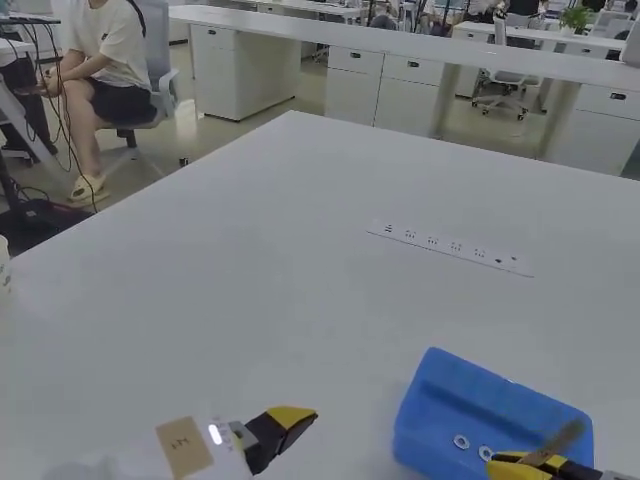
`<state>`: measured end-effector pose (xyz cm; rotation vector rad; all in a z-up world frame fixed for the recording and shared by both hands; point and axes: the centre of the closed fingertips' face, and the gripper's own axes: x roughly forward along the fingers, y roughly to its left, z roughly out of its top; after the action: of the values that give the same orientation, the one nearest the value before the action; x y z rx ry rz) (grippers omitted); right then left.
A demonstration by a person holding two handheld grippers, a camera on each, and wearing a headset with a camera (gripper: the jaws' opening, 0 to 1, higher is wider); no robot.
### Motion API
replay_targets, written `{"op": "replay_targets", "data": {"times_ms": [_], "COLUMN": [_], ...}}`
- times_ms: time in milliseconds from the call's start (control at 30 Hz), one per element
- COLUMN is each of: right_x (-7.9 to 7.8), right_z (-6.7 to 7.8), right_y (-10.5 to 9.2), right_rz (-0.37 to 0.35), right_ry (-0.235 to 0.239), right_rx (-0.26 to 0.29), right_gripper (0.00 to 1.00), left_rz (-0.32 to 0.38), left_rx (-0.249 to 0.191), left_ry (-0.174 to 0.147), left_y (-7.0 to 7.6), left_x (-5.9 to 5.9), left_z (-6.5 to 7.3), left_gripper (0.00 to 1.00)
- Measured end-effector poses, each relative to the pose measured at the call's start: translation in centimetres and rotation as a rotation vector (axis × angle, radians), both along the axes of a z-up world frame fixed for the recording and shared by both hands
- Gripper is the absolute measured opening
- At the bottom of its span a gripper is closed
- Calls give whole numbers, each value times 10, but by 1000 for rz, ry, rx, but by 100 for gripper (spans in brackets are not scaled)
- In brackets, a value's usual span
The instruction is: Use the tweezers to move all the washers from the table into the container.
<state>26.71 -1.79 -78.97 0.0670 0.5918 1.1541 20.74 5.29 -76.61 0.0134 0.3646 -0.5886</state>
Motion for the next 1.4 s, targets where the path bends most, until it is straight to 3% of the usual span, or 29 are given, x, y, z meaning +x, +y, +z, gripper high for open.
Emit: {"op": "replay_targets", "data": {"times_ms": [633,833,1267,1400], "right_x": [-19,-22,-29,-33], "right_z": [-36,-39,-45,-45], "right_y": [-12,-13,-11,-10], "right_rz": [13,14,65,107], "right_ry": [57,68,20,-34], "right_rx": [-79,-84,-141,-173], "right_gripper": [4,4,4,4], "left_rz": [-11,-14,-20,-19], "left_rx": [14,19,28,29], "left_ry": [8,13,16,15], "left_y": [-1,-2,-3,-2], "left_x": [-1,-1,-2,-2], "left_z": [-3,-4,-5,-5], "left_gripper": [76,76,76,76]}}
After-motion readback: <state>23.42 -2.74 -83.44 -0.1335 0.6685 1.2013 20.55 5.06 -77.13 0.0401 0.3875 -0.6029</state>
